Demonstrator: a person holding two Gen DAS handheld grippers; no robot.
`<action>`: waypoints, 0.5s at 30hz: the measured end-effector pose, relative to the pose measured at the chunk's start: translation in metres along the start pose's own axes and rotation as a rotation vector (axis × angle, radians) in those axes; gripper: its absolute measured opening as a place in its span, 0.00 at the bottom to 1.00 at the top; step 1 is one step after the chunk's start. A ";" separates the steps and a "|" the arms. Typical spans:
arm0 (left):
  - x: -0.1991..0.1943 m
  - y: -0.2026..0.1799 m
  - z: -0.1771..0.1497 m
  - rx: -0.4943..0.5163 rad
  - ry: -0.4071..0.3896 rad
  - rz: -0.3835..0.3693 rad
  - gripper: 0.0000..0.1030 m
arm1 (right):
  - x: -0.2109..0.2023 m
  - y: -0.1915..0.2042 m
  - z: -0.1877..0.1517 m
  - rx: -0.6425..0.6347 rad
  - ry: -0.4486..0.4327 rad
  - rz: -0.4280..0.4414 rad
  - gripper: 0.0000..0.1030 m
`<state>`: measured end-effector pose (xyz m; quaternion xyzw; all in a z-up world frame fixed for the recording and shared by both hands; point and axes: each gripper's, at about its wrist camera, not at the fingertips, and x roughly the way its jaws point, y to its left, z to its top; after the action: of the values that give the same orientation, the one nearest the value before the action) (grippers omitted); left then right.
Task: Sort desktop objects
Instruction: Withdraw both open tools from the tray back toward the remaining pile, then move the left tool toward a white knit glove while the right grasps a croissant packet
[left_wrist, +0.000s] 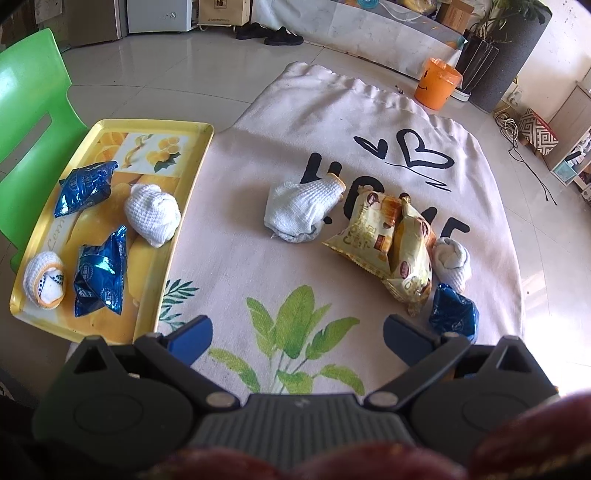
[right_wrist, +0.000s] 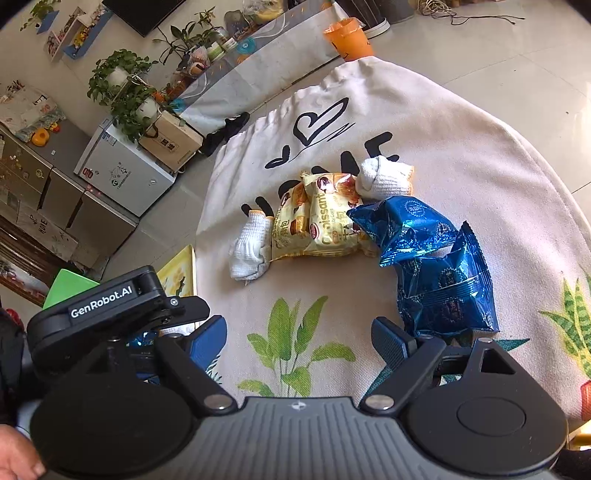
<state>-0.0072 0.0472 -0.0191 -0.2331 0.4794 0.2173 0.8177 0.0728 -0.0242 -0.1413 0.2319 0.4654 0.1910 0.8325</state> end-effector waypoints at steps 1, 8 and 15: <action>0.003 -0.001 0.004 -0.004 0.000 0.001 0.99 | 0.001 0.000 0.002 -0.003 -0.010 0.002 0.82; 0.023 -0.005 0.025 -0.003 -0.012 0.021 0.99 | 0.012 -0.004 0.022 0.003 -0.074 0.053 0.73; 0.050 -0.005 0.051 0.022 -0.027 0.056 0.99 | 0.031 -0.002 0.041 -0.029 -0.105 0.072 0.68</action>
<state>0.0529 0.0796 -0.0410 -0.2074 0.4771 0.2379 0.8202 0.1238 -0.0175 -0.1453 0.2461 0.4095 0.2152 0.8517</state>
